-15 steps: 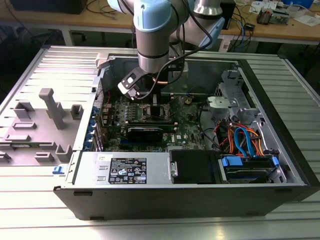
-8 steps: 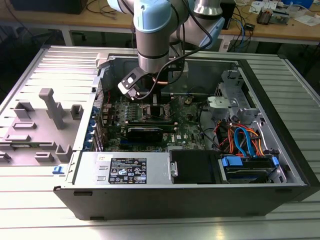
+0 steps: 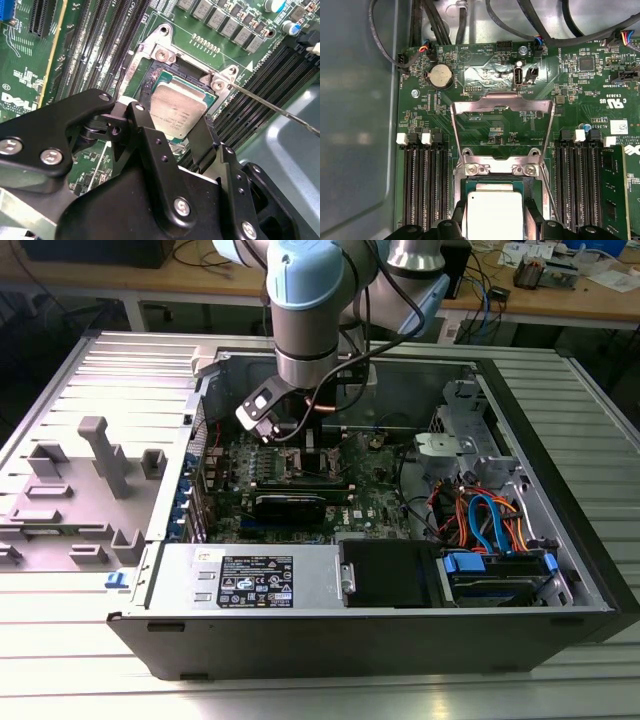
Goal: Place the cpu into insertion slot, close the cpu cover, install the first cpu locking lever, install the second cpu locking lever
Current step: 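Place the cpu into insertion slot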
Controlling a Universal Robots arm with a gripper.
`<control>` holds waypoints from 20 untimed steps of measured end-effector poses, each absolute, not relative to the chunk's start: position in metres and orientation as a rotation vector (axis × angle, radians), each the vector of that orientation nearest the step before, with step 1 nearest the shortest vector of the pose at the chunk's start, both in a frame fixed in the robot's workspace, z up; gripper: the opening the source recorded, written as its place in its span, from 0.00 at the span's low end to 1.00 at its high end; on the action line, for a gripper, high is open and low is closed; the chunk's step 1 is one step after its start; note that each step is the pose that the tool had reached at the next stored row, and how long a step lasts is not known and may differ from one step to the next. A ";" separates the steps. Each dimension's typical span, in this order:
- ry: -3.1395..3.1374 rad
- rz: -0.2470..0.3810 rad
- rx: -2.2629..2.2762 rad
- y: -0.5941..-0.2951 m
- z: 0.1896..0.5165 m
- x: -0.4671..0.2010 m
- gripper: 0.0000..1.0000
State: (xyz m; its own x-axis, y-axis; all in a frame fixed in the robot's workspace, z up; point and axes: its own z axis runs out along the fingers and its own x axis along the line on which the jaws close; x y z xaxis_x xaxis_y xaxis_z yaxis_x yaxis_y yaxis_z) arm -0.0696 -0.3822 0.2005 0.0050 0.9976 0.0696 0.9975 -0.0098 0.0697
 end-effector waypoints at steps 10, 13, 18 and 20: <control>2.207 0.145 2.222 -0.383 0.201 -0.070 0.54; 2.203 0.134 2.217 -0.383 0.200 -0.070 0.54; 2.206 0.134 2.214 -0.383 0.200 -0.070 0.54; 2.207 0.133 2.213 -0.383 0.200 -0.070 0.54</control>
State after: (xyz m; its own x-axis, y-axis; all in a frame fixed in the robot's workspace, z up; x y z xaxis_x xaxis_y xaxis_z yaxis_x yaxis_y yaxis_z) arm -0.0696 -0.3834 0.2004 0.0008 0.9987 0.0508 0.9976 -0.0044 0.0697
